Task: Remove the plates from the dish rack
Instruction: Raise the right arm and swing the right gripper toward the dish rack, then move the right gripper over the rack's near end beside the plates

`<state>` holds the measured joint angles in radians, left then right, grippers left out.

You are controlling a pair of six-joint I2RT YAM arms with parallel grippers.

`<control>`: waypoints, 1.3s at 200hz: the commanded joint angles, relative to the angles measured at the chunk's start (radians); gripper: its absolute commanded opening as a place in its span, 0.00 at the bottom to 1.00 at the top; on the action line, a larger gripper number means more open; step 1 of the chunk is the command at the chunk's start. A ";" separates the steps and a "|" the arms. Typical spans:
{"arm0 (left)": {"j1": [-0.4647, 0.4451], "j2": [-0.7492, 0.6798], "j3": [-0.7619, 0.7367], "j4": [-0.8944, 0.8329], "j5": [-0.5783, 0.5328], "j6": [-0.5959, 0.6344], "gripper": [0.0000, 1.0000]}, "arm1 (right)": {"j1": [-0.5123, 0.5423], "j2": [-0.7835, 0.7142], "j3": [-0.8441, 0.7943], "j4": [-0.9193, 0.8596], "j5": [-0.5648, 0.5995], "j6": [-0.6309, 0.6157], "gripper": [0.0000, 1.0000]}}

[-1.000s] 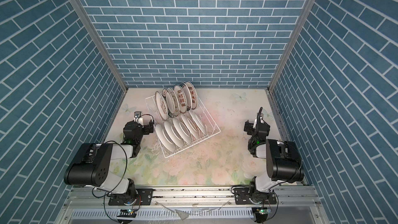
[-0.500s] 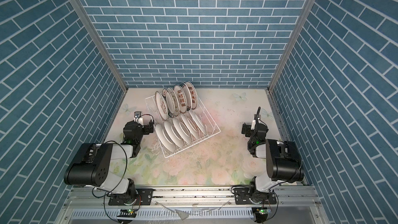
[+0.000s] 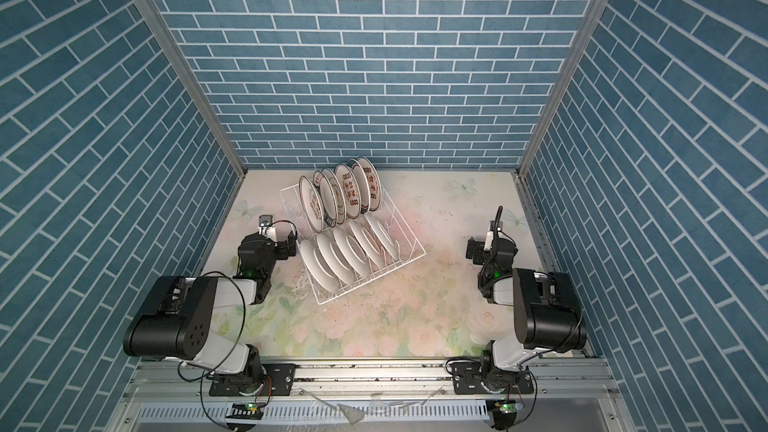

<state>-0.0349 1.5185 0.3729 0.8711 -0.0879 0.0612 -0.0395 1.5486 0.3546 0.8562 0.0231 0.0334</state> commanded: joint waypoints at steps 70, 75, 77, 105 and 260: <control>-0.005 -0.329 0.120 -0.513 -0.126 -0.098 0.99 | 0.005 -0.283 0.236 -0.629 0.036 0.164 0.99; -0.006 -0.345 0.138 -0.561 -0.130 -0.121 0.99 | 0.006 -0.296 0.255 -0.671 0.009 0.176 0.99; -0.006 -0.352 0.144 -0.577 -0.131 -0.130 0.99 | 0.006 -0.301 0.262 -0.682 -0.001 0.182 0.99; -0.005 -0.410 0.251 -0.822 -0.099 -0.261 0.99 | 0.054 -0.367 0.310 -0.812 -0.078 0.235 0.99; -0.005 -0.551 0.320 -1.278 -0.043 -0.539 0.99 | 0.516 -0.350 0.538 -1.302 0.142 0.663 0.99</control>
<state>-0.0380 0.9844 0.6682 -0.2916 -0.1089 -0.4210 0.4217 1.1721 0.8291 -0.3584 0.0818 0.5911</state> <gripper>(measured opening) 0.994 0.989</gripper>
